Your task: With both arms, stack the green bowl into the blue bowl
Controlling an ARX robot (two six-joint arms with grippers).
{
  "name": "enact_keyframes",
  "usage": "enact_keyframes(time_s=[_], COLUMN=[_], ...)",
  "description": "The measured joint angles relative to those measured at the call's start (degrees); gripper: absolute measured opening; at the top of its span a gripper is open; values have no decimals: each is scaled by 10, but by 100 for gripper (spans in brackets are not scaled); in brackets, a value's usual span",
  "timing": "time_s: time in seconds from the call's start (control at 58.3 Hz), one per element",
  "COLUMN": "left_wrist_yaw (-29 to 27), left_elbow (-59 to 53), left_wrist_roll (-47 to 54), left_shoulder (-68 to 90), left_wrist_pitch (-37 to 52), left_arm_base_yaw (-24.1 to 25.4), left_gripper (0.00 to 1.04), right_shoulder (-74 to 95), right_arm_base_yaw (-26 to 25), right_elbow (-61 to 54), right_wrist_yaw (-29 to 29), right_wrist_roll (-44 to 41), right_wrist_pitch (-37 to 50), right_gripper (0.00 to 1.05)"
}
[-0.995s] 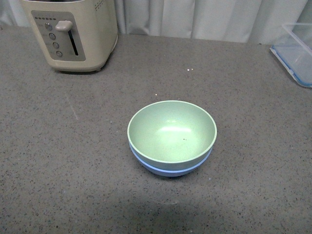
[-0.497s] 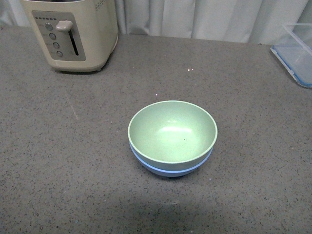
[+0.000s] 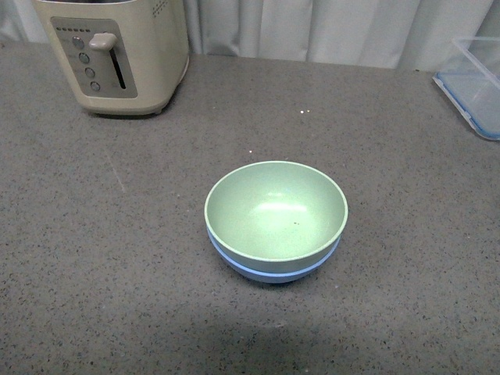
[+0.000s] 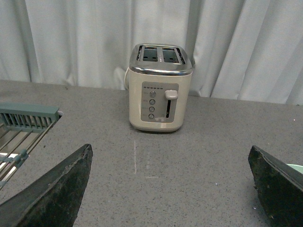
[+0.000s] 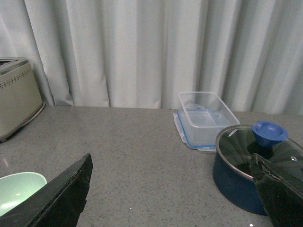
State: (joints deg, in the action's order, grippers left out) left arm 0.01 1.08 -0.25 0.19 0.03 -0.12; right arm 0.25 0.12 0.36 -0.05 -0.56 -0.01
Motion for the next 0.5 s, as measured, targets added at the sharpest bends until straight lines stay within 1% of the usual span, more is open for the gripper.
enact_keyframes(time_s=[0.497], left_wrist_yaw=[0], left_elbow=[0], left_wrist_roll=[0], left_shoulder=[0], left_wrist_pitch=[0], left_arm_base_yaw=[0], left_gripper=[98], right_shoulder=[0], right_arm_base_yaw=[0], right_elbow=[0], right_wrist_yaw=[0], right_wrist_roll=[0], right_wrist_pitch=[0], right_gripper=[96])
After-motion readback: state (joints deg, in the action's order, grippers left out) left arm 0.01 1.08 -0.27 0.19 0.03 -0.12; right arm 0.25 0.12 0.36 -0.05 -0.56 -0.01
